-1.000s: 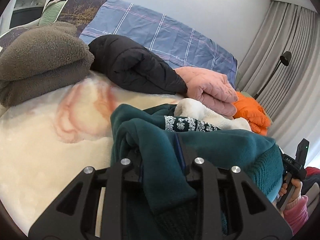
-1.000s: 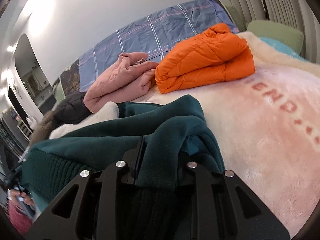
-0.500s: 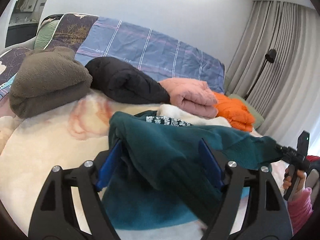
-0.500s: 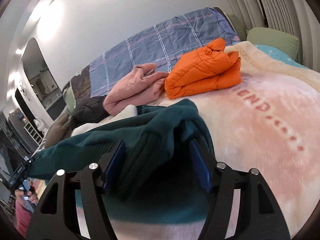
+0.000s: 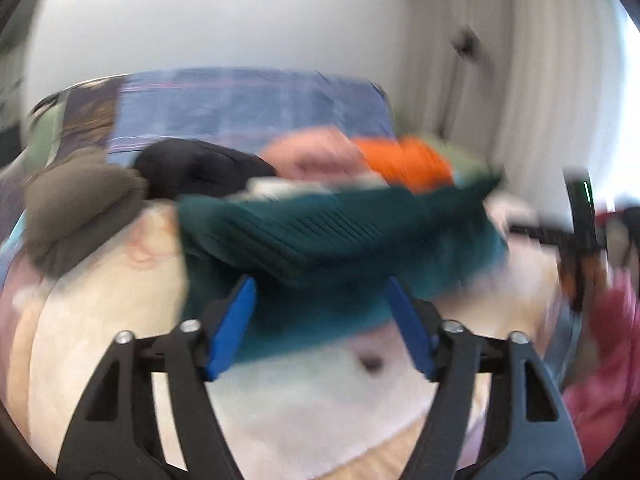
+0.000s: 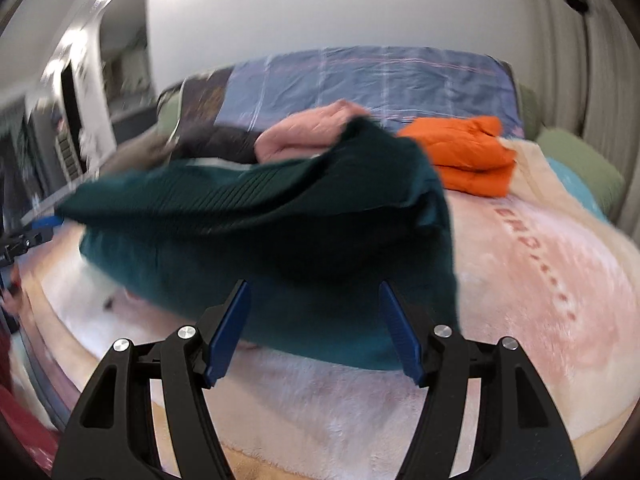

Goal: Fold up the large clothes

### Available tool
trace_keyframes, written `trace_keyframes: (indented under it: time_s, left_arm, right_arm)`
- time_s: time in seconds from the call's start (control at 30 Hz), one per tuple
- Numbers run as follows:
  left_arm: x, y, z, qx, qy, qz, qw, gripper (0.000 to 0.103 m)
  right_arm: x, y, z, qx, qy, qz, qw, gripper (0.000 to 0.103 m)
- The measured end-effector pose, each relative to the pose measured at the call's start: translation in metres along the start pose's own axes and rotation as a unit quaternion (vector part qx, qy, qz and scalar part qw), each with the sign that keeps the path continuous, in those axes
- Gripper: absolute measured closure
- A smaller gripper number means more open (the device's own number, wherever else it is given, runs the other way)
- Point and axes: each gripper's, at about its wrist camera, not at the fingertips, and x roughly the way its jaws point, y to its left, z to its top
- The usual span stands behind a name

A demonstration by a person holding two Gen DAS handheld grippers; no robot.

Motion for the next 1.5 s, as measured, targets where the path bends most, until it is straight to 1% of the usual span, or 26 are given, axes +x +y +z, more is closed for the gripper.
trace_keyframes:
  time_s: [0.03, 0.13, 0.23, 0.3, 0.37, 0.4, 0.43, 0.47, 0.53, 0.57, 0.63, 0.7, 0.73, 0.77, 0.8, 0.87, 0.9, 0.93, 1.1, 1.2, 1.33, 1.37, 1.4, 1.43, 1.47, 1.5]
  left_arm:
    - [0.009, -0.006, 0.001, 0.013, 0.012, -0.007, 0.9998, 0.047]
    - [0.039, -0.013, 0.012, 0.025, 0.035, -0.023, 0.9988, 0.055]
    - [0.063, -0.009, 0.04, 0.022, 0.026, -0.014, 0.9993, 0.058]
    - [0.067, 0.001, 0.06, 0.007, 0.001, -0.017, 0.9998, 0.057]
    - [0.072, 0.018, 0.087, -0.02, -0.033, -0.005, 0.9992, 0.056]
    - [0.074, 0.022, 0.094, -0.026, -0.042, 0.007, 0.9988, 0.049]
    - [0.079, 0.032, 0.104, -0.036, -0.054, 0.034, 0.9973, 0.04]
    - [0.085, 0.04, 0.109, -0.043, -0.057, 0.051, 0.9962, 0.038]
    - [0.1, 0.06, 0.113, -0.066, -0.046, 0.081, 0.9935, 0.038]
    - [0.107, 0.07, 0.112, -0.078, -0.036, 0.095, 0.9918, 0.037]
    - [0.12, 0.089, 0.104, -0.101, -0.011, 0.11, 0.9886, 0.035]
    - [0.14, 0.101, 0.092, -0.114, 0.024, 0.13, 0.9847, 0.034]
    - [0.155, 0.108, 0.08, -0.114, 0.057, 0.159, 0.979, 0.03]
    - [0.167, 0.113, 0.07, -0.111, 0.078, 0.173, 0.9755, 0.027]
    - [0.172, 0.118, 0.058, -0.124, 0.073, 0.166, 0.9756, 0.026]
    - [0.168, 0.124, 0.05, -0.154, 0.064, 0.153, 0.9741, 0.026]
    - [0.166, 0.126, 0.049, -0.158, 0.063, 0.152, 0.9735, 0.026]
    - [0.163, 0.126, 0.046, -0.159, 0.061, 0.156, 0.9729, 0.026]
    - [0.153, 0.134, 0.032, -0.187, 0.055, 0.147, 0.9697, 0.026]
    - [0.141, 0.133, 0.036, -0.206, 0.05, 0.141, 0.967, 0.026]
    - [0.121, 0.131, 0.041, -0.183, 0.041, 0.152, 0.9704, 0.027]
    - [0.119, 0.133, 0.039, -0.187, 0.045, 0.141, 0.9711, 0.027]
    - [0.119, 0.134, 0.037, -0.194, 0.051, 0.124, 0.9718, 0.03]
    - [0.118, 0.134, 0.031, -0.205, 0.06, 0.091, 0.9728, 0.047]
    - [0.117, 0.133, 0.027, -0.209, 0.061, 0.067, 0.9738, 0.053]
    - [0.114, 0.128, 0.026, -0.201, 0.057, 0.066, 0.9758, 0.066]
  right_arm:
    - [0.004, 0.004, 0.001, -0.006, 0.002, 0.004, 1.0, 0.036]
    - [0.018, 0.012, 0.015, -0.009, -0.003, 0.018, 1.0, 0.036]
    - [0.029, 0.014, 0.031, -0.015, -0.01, 0.02, 1.0, 0.037]
    - [0.036, 0.009, 0.048, -0.012, -0.024, 0.008, 1.0, 0.037]
    - [0.042, -0.004, 0.067, 0.01, -0.044, 0.006, 0.999, 0.037]
    - [0.046, -0.013, 0.077, 0.026, -0.052, 0.004, 0.998, 0.036]
    - [0.05, -0.018, 0.083, 0.035, -0.055, -0.002, 0.998, 0.036]
    - [0.058, -0.027, 0.091, 0.047, -0.058, -0.02, 0.997, 0.036]
    - [0.073, -0.04, 0.098, 0.062, -0.05, -0.057, 0.995, 0.036]
    - [0.084, -0.049, 0.098, 0.076, -0.037, -0.076, 0.993, 0.036]
    - [0.097, -0.061, 0.091, 0.102, -0.013, -0.078, 0.992, 0.036]
    - [0.117, -0.071, 0.079, 0.119, 0.02, -0.08, 0.989, 0.036]
    - [0.13, -0.074, 0.069, 0.118, 0.035, -0.086, 0.989, 0.036]
    - [0.136, -0.073, 0.064, 0.112, 0.037, -0.089, 0.989, 0.036]
    - [0.139, -0.069, 0.06, 0.099, 0.033, -0.097, 0.99, 0.035]
    - [0.141, -0.055, 0.058, 0.061, 0.025, -0.129, 0.989, 0.034]
    - [0.142, -0.049, 0.058, 0.043, 0.025, -0.145, 0.988, 0.034]
    - [0.141, -0.046, 0.06, 0.039, 0.025, -0.148, 0.988, 0.033]
    - [0.141, -0.057, 0.057, 0.056, 0.024, -0.131, 0.989, 0.033]
    - [0.127, -0.057, 0.058, 0.062, 0.019, -0.125, 0.99, 0.033]
    - [0.097, -0.071, 0.054, 0.087, 0.009, -0.144, 0.986, 0.032]
    - [0.094, -0.076, 0.051, 0.098, 0.014, -0.141, 0.985, 0.032]
    - [0.091, -0.084, 0.045, 0.117, 0.026, -0.129, 0.984, 0.033]
    - [0.091, -0.09, 0.04, 0.131, 0.037, -0.115, 0.984, 0.05]
    - [0.093, -0.096, 0.032, 0.149, 0.055, -0.086, 0.984, 0.062]
    - [0.094, -0.099, 0.028, 0.156, 0.059, -0.08, 0.983, 0.07]
